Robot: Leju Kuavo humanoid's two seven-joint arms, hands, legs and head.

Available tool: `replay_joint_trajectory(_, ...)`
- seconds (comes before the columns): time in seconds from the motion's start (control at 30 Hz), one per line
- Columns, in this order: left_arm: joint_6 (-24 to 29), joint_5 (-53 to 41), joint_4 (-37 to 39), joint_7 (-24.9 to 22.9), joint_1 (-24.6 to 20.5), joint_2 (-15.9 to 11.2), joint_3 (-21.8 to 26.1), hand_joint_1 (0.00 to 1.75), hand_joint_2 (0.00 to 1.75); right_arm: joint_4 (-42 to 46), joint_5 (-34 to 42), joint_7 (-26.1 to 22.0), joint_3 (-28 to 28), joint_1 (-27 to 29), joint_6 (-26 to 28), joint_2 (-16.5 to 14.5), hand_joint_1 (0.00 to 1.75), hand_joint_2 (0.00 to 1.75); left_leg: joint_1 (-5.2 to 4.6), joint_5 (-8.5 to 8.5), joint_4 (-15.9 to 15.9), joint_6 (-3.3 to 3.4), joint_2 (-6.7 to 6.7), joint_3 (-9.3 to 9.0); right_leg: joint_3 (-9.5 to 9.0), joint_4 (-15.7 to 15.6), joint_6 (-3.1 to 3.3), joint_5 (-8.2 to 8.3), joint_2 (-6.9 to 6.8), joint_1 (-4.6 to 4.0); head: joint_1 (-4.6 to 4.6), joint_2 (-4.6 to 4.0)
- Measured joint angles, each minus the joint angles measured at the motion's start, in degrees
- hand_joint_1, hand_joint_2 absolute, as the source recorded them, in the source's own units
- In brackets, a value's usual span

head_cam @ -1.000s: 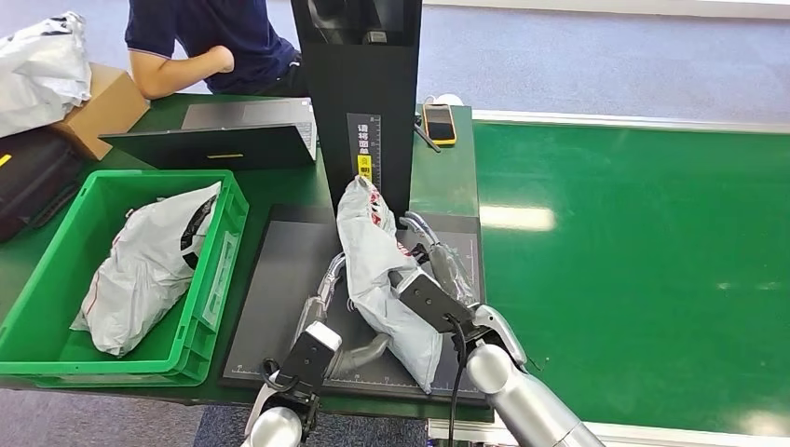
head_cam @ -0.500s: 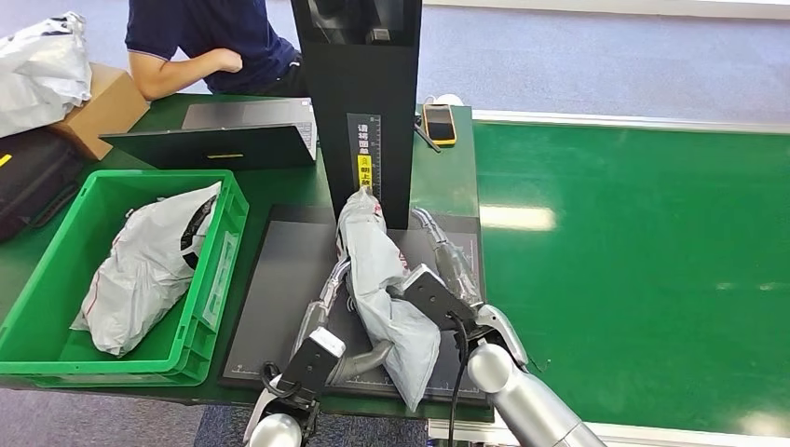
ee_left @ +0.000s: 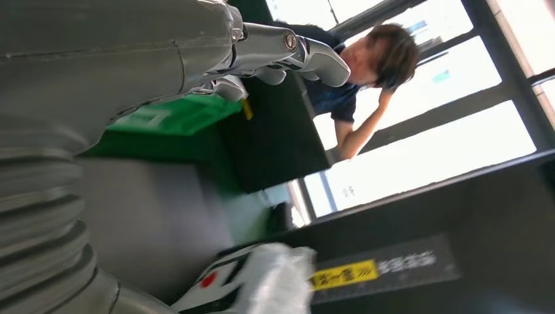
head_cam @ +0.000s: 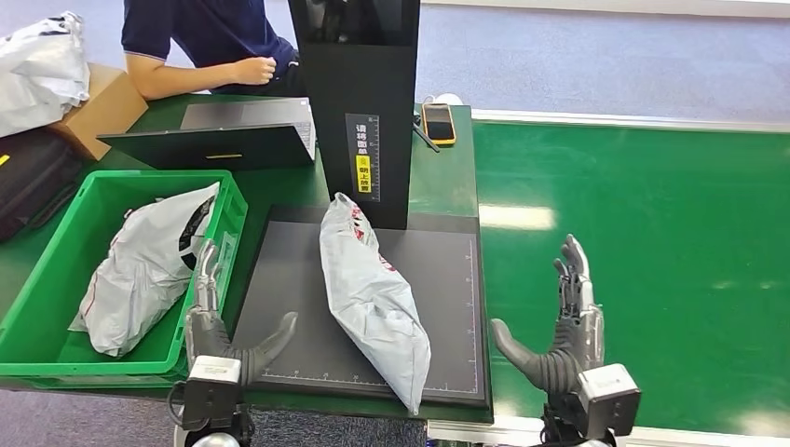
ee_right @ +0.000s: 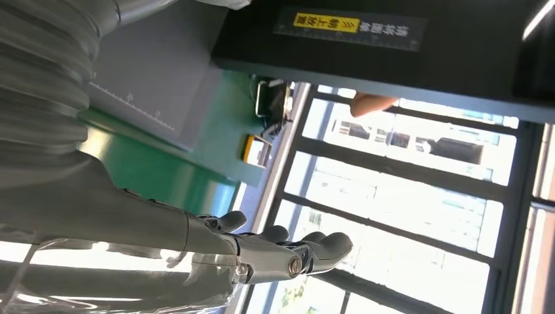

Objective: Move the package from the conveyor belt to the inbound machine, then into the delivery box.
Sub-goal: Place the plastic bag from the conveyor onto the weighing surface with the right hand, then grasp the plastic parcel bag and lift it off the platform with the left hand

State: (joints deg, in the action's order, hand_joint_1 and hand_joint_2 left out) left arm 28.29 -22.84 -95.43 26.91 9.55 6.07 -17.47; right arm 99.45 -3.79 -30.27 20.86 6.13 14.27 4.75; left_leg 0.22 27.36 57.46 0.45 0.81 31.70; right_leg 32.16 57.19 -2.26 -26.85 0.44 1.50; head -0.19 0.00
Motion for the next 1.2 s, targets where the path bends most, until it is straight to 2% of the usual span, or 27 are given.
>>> replay_joint_trajectory(0.33,-2.65,-3.15,-6.38,-1.78,1.41,-0.13,1.06,0.0,1.75,10.98,-2.71,0.21,-5.69,8.64,-2.64,-3.3,0.0,1.75,0.0,-0.02,0.0,0.01,-0.01,-0.1,-0.1,0.0,0.0,0.02,0.01,0.0,0.01,0.0)
replay_joint_trajectory(0.77,-6.12,-8.43,-8.9,-5.73,1.53,0.01,0.95,0.0,1.75,12.96,-2.71,0.09,-10.01,9.82,-7.31,-6.63,0.0,1.75,0.0,-0.03,0.0,0.01,-0.02,-0.13,-0.11,0.0,0.0,0.02,0.01,0.0,0.01,0.0)
replay_joint_trajectory(0.87,-9.01,-13.02,-9.0,-8.85,1.51,-0.02,0.41,0.0,1.75,12.96,-2.83,0.07,-10.59,10.02,-7.45,-6.97,0.0,1.75,0.0,-0.03,0.0,0.01,-0.02,-0.13,-0.11,0.0,0.0,0.02,0.01,0.0,0.01,0.0)
replay_joint_trajectory(1.03,-14.84,-27.17,-8.98,-17.63,1.49,-0.36,-1.27,0.0,1.75,13.19,-3.26,0.19,-11.91,10.23,-7.45,-7.57,0.0,1.75,0.0,-0.02,0.01,0.01,-0.03,-0.12,-0.11,0.0,0.0,0.02,0.01,0.0,0.01,0.0)
replay_joint_trajectory(1.2,-15.37,-33.11,-8.98,-22.41,2.4,-3.12,-2.68,0.0,1.75,13.73,-2.82,-0.04,-14.09,11.21,-7.83,-7.94,0.0,1.75,0.01,-0.02,0.0,0.0,-0.03,-0.13,-0.1,0.0,0.02,0.0,0.01,-0.01,0.01,0.0)
